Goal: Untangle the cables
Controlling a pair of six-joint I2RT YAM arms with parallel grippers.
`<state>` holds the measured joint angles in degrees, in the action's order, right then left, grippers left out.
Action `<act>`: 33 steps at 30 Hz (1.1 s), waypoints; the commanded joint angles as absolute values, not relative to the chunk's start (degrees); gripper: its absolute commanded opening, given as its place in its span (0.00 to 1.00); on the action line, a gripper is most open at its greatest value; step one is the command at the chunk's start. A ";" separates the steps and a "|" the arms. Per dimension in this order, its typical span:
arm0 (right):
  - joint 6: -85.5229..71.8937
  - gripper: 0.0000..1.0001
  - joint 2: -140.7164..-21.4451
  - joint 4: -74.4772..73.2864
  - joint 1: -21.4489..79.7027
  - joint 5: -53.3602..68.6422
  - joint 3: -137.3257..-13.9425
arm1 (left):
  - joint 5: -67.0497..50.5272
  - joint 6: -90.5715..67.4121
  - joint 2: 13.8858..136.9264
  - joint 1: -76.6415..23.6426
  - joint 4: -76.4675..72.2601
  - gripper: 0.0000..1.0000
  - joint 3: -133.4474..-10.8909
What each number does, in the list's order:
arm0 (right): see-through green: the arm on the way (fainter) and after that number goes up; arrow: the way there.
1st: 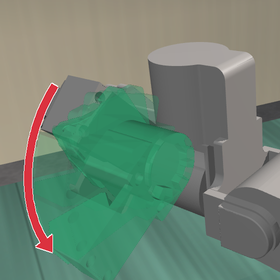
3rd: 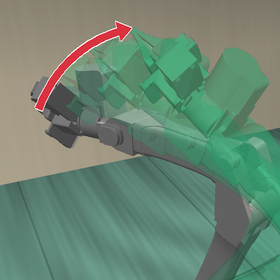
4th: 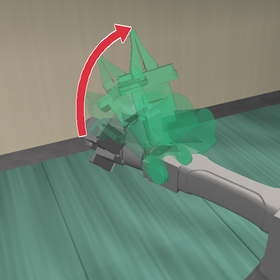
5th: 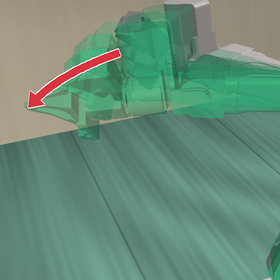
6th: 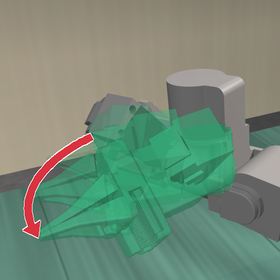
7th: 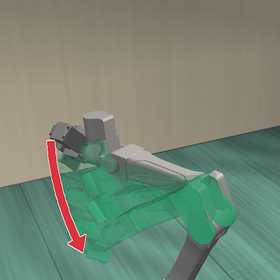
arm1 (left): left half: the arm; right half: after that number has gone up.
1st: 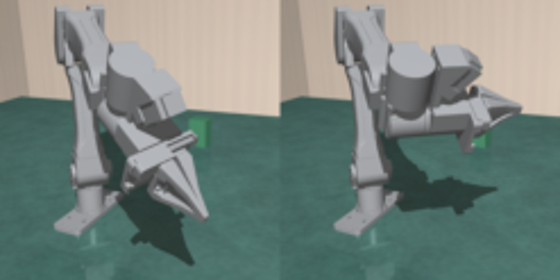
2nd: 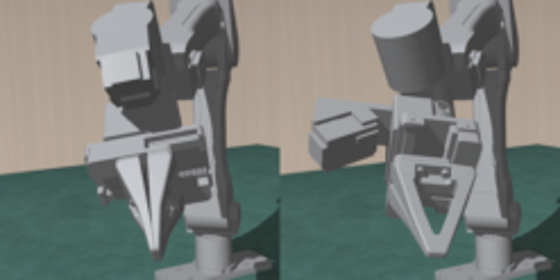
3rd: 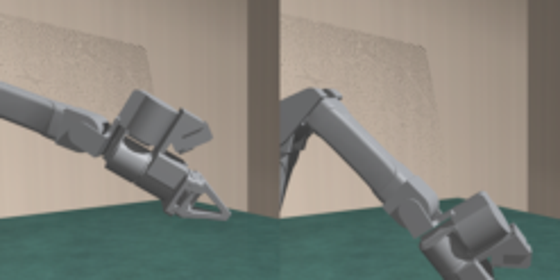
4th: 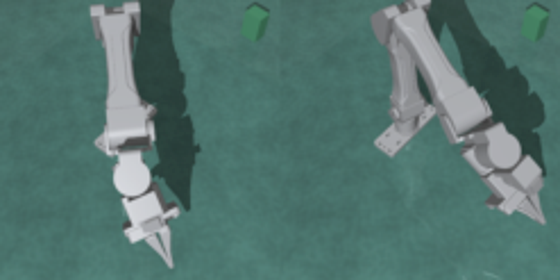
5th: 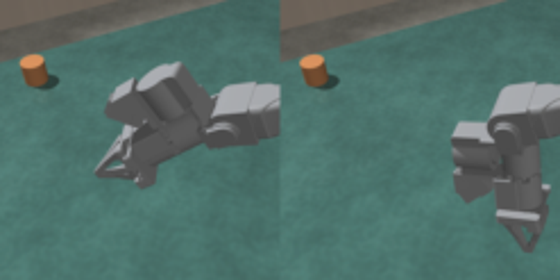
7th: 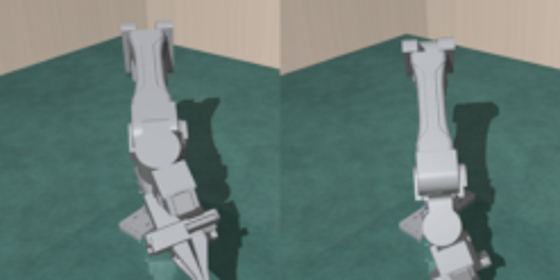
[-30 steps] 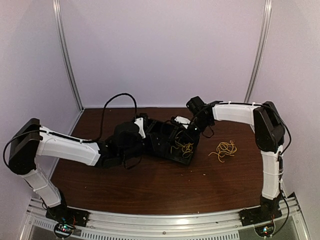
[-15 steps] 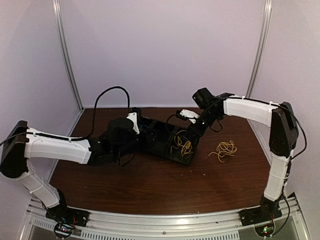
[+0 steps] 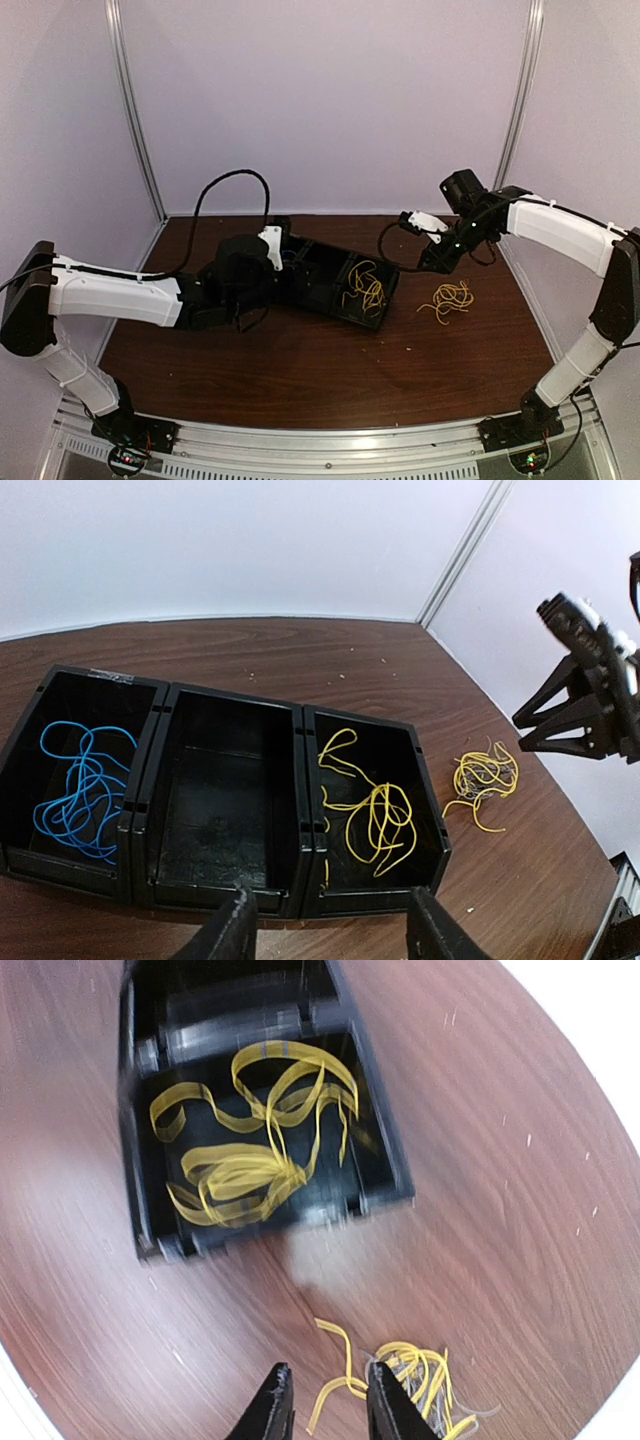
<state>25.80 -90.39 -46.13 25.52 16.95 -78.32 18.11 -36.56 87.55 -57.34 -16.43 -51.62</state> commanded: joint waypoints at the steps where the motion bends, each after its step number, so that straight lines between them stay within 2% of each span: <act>1: 33.83 0.25 -88.68 -45.73 22.86 15.28 -70.77 | 14.65 -33.06 86.78 -57.34 -19.56 0.52 -52.27; 5: 38.99 0.25 -89.51 -44.14 21.64 15.06 -66.91 | 14.46 -33.21 87.22 -57.36 -18.47 0.52 -52.28; 9: 40.27 0.29 -92.60 -40.92 21.45 13.01 -65.97 | 14.24 -33.77 87.56 -57.38 -18.06 0.52 -52.08; 18: 41.14 0.30 -101.55 -38.50 21.33 12.25 -68.73 | 15.04 -34.79 86.06 -57.39 -16.68 0.52 -51.34; 33: 41.22 0.33 -107.05 -37.10 20.19 9.85 -70.73 | 14.31 -35.69 86.65 -57.39 -17.75 0.52 -50.62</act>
<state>40.80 -105.54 -37.89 20.97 11.60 -69.19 14.96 -35.24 86.96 -57.34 -15.79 -50.78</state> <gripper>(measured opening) 0.326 0.524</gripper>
